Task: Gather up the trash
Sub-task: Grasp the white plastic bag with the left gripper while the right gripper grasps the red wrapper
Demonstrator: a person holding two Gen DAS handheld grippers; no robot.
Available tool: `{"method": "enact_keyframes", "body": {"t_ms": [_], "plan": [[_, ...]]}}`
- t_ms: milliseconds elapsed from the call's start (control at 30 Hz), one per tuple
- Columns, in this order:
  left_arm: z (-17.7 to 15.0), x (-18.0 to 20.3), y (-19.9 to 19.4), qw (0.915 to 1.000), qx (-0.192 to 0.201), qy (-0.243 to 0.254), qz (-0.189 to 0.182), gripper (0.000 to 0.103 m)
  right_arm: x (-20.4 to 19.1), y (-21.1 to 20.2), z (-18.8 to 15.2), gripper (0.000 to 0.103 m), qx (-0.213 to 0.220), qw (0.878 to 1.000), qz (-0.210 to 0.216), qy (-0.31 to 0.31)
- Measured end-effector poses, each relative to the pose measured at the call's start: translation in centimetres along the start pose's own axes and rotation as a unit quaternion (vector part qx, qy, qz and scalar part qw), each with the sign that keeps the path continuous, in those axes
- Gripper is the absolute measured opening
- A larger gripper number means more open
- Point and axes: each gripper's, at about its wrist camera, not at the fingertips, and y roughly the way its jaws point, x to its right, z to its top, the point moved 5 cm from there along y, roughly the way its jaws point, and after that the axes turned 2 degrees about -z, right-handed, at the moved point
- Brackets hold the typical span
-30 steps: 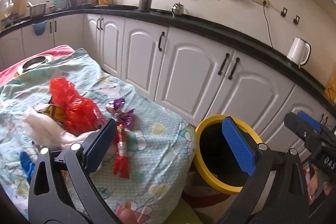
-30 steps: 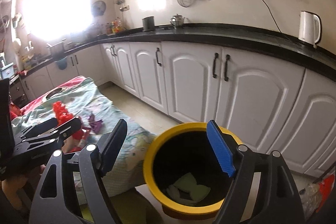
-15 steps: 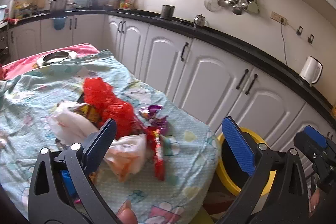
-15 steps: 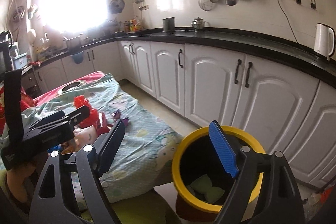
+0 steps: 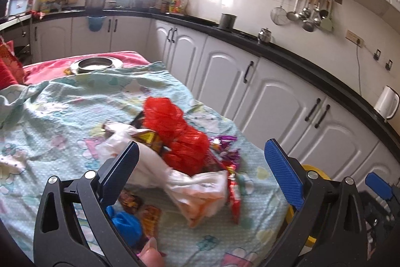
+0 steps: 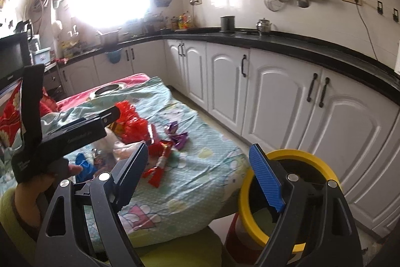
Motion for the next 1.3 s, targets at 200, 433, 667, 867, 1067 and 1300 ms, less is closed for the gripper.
{"method": "enact_keyframes", "body": {"t_ms": [200,433,667,867,1067,1300], "plan": [[0.0,-3.3,0.4,0.9993,-0.009,-0.025,0.026,0.092,-2.2,2.1,-0.7,0.08,-0.023,0.999,0.02,-0.012],[-0.4,-8.0,1.2,0.9967,-0.034,-0.055,0.05,0.092,-4.7,6.4,-2.7,0.08,-0.081,0.996,0.04,-0.026],[-1.0,-10.4,2.4,0.9938,-0.065,-0.08,0.043,0.086,-6.2,10.5,-4.7,0.071,-0.134,0.989,0.054,-0.028],[-1.5,-10.6,3.5,0.9921,-0.087,-0.087,0.026,0.083,-6.9,12.9,-5.7,0.064,-0.167,0.984,0.059,-0.024],[-1.4,-10.6,4.8,0.9894,-0.103,-0.102,0.006,0.081,-6.7,14.2,-6.5,0.046,-0.191,0.979,0.067,-0.013],[-1.7,-10.7,5.6,0.9861,-0.12,-0.115,-0.006,0.062,-6.1,13.8,-7.0,0.021,-0.193,0.979,0.069,-0.009]]}}
